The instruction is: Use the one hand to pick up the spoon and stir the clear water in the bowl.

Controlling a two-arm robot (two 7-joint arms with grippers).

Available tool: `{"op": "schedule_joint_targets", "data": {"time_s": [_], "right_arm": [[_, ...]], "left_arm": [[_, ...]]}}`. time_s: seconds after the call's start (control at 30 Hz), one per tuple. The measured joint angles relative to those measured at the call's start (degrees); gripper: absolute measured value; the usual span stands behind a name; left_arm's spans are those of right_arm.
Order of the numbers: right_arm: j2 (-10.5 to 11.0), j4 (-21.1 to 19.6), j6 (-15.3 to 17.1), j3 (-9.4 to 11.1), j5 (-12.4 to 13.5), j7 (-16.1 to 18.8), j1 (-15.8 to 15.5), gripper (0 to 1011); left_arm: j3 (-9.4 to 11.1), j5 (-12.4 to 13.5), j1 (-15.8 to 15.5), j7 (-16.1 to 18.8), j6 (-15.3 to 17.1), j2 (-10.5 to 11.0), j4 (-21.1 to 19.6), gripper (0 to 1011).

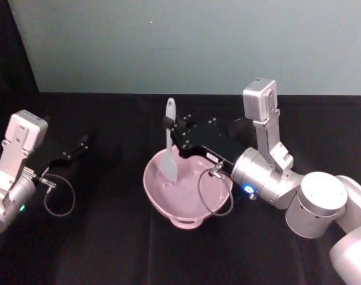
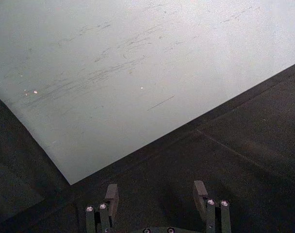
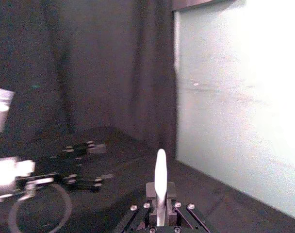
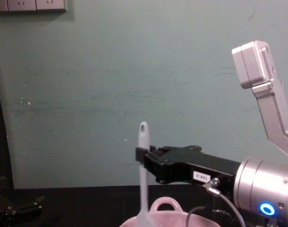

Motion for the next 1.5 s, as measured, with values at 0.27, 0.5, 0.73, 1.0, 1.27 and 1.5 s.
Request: {"op": "schedule_joint_targets", "data": {"time_s": [0.27,0.5,0.73,1.0,1.27,1.5], "right_arm": [[-0.36,0.85,-1.08,1.95,-3.79,-4.11,-0.10,110],[2.01,-2.41,-0.60,4.01,-4.40,-4.01,-2.58,110],[5.57,-8.54,3.56,6.52,-1.45,-0.34,-6.41,110],[7.37,-12.07,8.15,7.70,2.70,2.79,-9.02,110],[7.70,-14.13,9.42,6.13,4.74,3.86,-9.79,110],[5.98,-12.95,8.28,3.63,3.72,3.74,-8.25,110]], "left_arm": [[0.00,0.00,0.00,0.00,0.00,0.00,0.00,1011],[0.00,0.00,0.00,0.00,0.00,0.00,0.00,1011],[0.00,0.00,0.00,0.00,0.00,0.00,0.00,1011],[0.00,0.00,0.00,0.00,0.00,0.00,0.00,1011],[0.00,0.00,0.00,0.00,0.00,0.00,0.00,1011],[0.00,0.00,0.00,0.00,0.00,0.00,0.00,1011]]}}
